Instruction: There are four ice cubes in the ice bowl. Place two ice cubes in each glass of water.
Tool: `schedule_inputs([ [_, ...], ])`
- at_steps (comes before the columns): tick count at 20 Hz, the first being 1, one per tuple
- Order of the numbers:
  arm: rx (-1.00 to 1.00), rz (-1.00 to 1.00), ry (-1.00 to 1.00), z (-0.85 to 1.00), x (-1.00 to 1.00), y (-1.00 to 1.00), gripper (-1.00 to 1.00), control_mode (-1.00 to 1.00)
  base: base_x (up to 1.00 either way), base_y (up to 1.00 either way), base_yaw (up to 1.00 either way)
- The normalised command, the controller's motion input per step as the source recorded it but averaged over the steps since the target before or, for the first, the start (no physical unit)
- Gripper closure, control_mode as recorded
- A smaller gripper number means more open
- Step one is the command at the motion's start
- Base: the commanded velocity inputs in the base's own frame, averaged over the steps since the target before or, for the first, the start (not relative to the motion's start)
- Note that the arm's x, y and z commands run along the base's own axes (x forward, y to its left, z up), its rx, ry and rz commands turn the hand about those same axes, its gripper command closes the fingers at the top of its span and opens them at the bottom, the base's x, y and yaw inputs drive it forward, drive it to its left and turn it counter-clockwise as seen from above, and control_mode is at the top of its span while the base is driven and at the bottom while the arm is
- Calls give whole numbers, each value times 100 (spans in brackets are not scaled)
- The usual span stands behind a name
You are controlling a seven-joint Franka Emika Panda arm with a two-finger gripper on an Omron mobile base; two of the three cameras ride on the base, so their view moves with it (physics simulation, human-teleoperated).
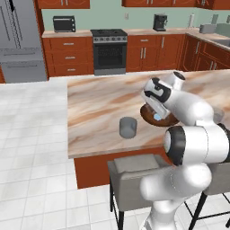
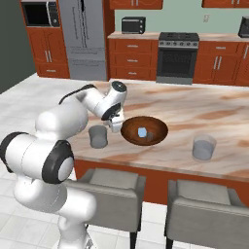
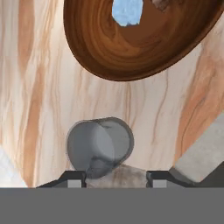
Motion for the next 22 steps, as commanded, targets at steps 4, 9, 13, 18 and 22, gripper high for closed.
schedule_inputs([
  [4, -4, 9, 19, 50, -10, 23, 100, -100, 0, 0, 0],
  [9, -13, 10, 31, 22, 1, 31, 100, -100, 0, 0, 0],
  [13, -10, 10, 27, 0, 18, 12, 100, -100, 0, 0, 0],
  [18, -8, 6, 5, -24, 16, 2, 100, -100, 0, 0, 0],
  [22, -7, 0, -5, -38, 9, 11, 100, -100, 0, 0, 0],
])
